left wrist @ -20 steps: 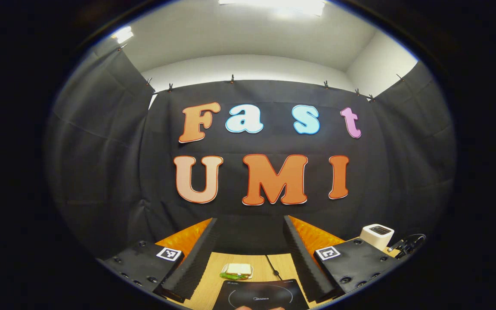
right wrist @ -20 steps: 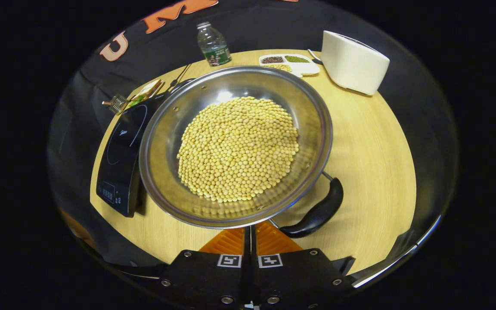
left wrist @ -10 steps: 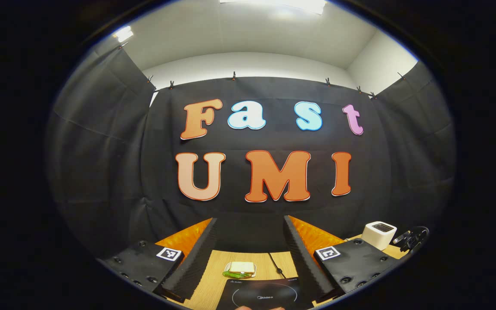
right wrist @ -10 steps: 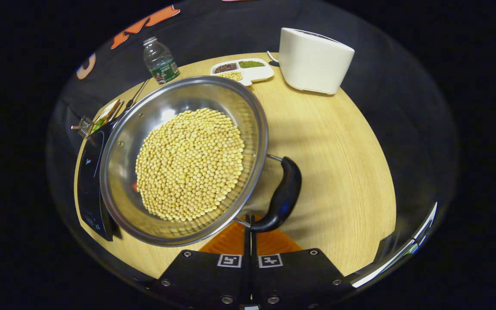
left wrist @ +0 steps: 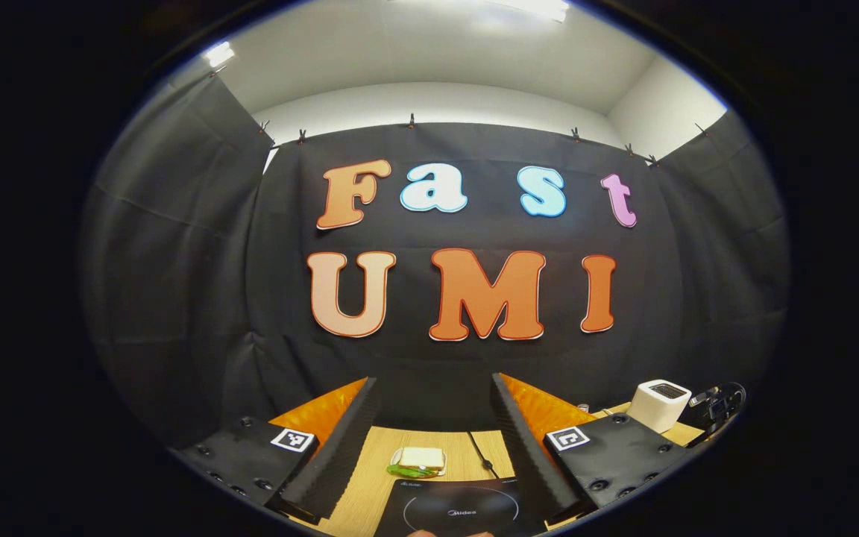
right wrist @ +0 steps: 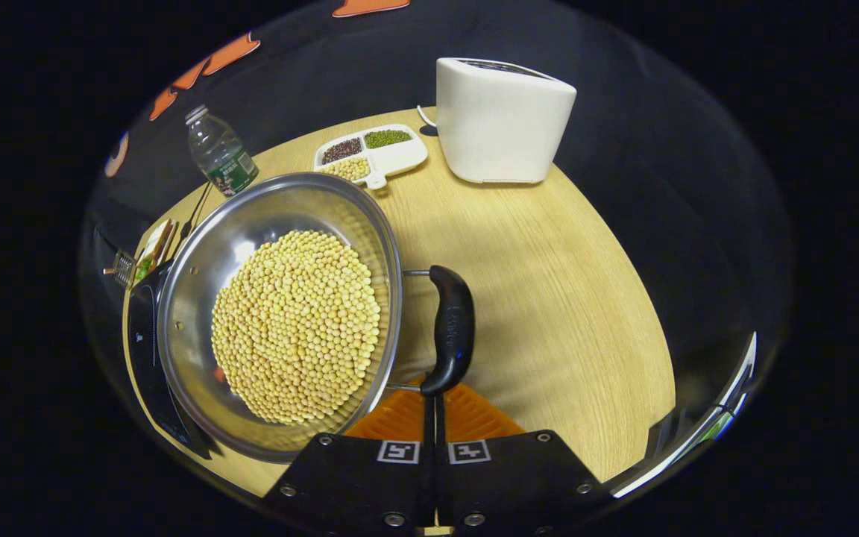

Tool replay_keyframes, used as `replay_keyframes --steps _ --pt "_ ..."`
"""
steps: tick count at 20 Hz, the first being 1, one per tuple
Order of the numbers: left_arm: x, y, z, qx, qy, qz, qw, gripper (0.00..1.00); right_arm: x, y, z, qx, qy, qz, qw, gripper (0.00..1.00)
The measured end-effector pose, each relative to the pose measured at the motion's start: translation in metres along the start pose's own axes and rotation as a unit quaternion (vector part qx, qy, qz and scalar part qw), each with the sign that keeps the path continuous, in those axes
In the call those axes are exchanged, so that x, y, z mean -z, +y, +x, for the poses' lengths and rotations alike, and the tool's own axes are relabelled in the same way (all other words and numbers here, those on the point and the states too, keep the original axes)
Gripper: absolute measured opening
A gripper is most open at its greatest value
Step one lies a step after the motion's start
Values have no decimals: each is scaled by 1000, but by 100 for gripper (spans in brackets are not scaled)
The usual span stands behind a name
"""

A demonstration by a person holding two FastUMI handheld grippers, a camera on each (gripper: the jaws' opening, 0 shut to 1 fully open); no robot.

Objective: First push the handle of the pot to place it horizontally, then grasp the pot with both hands and set it on the induction cooktop.

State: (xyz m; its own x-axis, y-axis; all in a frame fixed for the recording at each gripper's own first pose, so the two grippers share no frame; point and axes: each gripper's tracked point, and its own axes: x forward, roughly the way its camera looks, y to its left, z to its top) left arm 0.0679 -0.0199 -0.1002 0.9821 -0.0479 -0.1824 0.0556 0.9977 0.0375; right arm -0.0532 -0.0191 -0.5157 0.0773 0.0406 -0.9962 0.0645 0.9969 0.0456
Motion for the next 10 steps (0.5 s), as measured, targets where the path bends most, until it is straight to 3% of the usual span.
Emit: replay_keyframes --steps 10 --pt "36 -12 22 16 38 -3 999 98 -38 -28 -8 11 -24 43 999 0"
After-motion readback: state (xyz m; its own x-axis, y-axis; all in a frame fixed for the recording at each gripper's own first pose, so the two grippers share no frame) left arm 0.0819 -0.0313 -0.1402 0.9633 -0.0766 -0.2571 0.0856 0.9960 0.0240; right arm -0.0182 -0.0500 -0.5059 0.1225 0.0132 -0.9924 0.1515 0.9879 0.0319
